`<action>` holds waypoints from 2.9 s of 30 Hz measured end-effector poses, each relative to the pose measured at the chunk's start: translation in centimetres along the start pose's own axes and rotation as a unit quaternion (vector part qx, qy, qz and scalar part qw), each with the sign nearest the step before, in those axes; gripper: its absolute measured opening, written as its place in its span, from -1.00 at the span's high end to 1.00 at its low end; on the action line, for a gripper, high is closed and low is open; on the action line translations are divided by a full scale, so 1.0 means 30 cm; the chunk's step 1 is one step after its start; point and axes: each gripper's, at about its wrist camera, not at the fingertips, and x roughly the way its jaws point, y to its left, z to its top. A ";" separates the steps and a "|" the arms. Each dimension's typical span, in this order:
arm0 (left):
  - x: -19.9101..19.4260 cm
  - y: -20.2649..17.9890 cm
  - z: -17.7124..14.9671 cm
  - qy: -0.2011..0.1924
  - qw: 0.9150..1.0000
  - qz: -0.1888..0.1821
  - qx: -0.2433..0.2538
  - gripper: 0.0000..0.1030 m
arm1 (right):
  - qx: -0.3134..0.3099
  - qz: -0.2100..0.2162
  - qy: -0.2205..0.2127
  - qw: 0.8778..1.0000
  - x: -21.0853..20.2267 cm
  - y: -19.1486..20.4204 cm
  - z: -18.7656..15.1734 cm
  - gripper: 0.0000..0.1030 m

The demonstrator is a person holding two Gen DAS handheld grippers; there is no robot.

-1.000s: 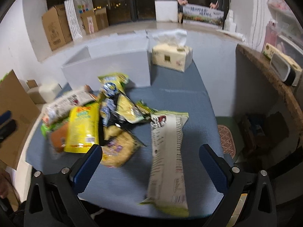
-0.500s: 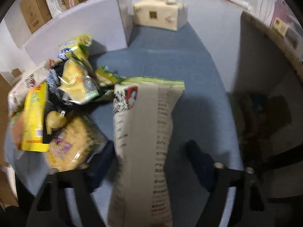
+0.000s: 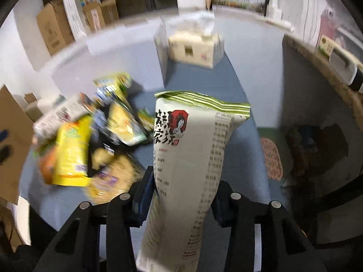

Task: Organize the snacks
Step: 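Grasp the long white-and-green snack bag with the right gripper, then carry the white-and-green bag into the white box and release it, then grasp the yellow potato-stick bag with the right gripper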

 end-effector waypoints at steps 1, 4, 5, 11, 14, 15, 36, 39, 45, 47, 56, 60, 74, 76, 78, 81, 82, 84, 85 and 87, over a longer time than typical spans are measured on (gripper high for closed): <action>0.031 0.012 0.013 0.005 1.000 -0.001 0.016 -1.00 | -0.003 0.006 -0.012 1.000 -0.035 0.013 0.005 0.07; 0.129 0.055 0.048 0.027 0.998 -0.010 0.048 -1.00 | -0.013 0.018 -0.039 0.999 -0.103 0.049 0.017 0.07; 0.156 0.068 0.053 0.036 0.998 -0.011 0.053 -1.00 | -0.016 0.021 -0.048 0.998 -0.120 0.063 0.024 0.07; 0.314 0.105 0.049 0.093 0.992 -0.028 0.086 -1.00 | -0.023 0.041 -0.078 0.996 -0.182 0.097 0.043 0.08; 0.355 0.082 0.044 0.098 0.989 -0.014 0.107 -0.69 | -0.025 0.049 -0.080 0.995 -0.185 0.107 0.041 0.08; 0.364 0.082 0.045 0.104 0.989 -0.018 0.105 -0.41 | -0.024 0.050 -0.078 0.995 -0.169 0.107 0.049 0.08; 0.051 0.118 0.376 -0.075 0.995 0.013 -0.071 0.03 | -0.031 0.107 -0.089 0.990 -0.038 0.240 0.437 0.08; 0.129 0.154 0.498 -0.076 0.993 0.020 -0.091 0.03 | -0.035 0.113 -0.086 0.989 0.024 0.279 0.609 0.08; 0.358 0.245 0.648 -0.043 0.989 0.038 -0.139 0.03 | -0.041 0.092 -0.019 0.995 0.282 0.314 0.912 0.08; 0.419 0.278 0.650 -0.027 0.987 0.033 -0.157 0.03 | -0.052 0.084 -0.008 0.995 0.347 0.324 0.967 0.08; 0.456 0.343 0.604 -0.022 0.983 0.046 -0.176 -1.00 | -0.008 0.078 -0.025 0.997 0.396 0.266 0.995 -1.00; 0.367 0.315 0.565 -0.039 0.988 0.043 -0.142 -1.00 | -0.032 0.091 -0.080 0.992 0.297 0.273 0.957 -1.00; -0.035 0.147 0.151 -0.056 0.995 0.009 -0.087 -1.00 | -0.027 0.138 -0.099 0.985 0.015 0.241 0.338 -1.00; -0.070 0.126 0.092 -0.054 0.994 0.003 -0.094 -1.00 | -0.028 0.123 -0.082 0.989 0.021 0.237 0.262 -1.00; -0.098 0.100 0.049 -0.057 0.994 0.005 -0.095 -1.00 | -0.027 0.113 -0.071 0.991 0.025 0.240 0.189 -1.00; -0.131 0.065 0.006 -0.058 0.993 0.004 -0.099 -1.00 | -0.028 0.108 -0.077 0.991 0.025 0.250 0.122 -1.00; -0.137 0.060 -0.001 -0.057 0.993 0.002 -0.104 -1.00 | -0.030 0.104 -0.074 0.991 0.030 0.253 0.117 -1.00; -0.151 0.050 -0.016 -0.055 0.992 -0.004 -0.114 -1.00 | -0.029 0.105 -0.065 0.992 0.046 0.258 0.118 -1.00; -0.157 0.047 -0.019 -0.056 0.992 -0.003 -0.114 -1.00 | -0.029 0.108 -0.061 0.992 0.054 0.259 0.124 -1.00; -0.169 0.041 -0.024 -0.058 0.992 0.000 -0.115 -1.00 | -0.030 0.112 -0.055 0.992 0.071 0.265 0.140 -1.00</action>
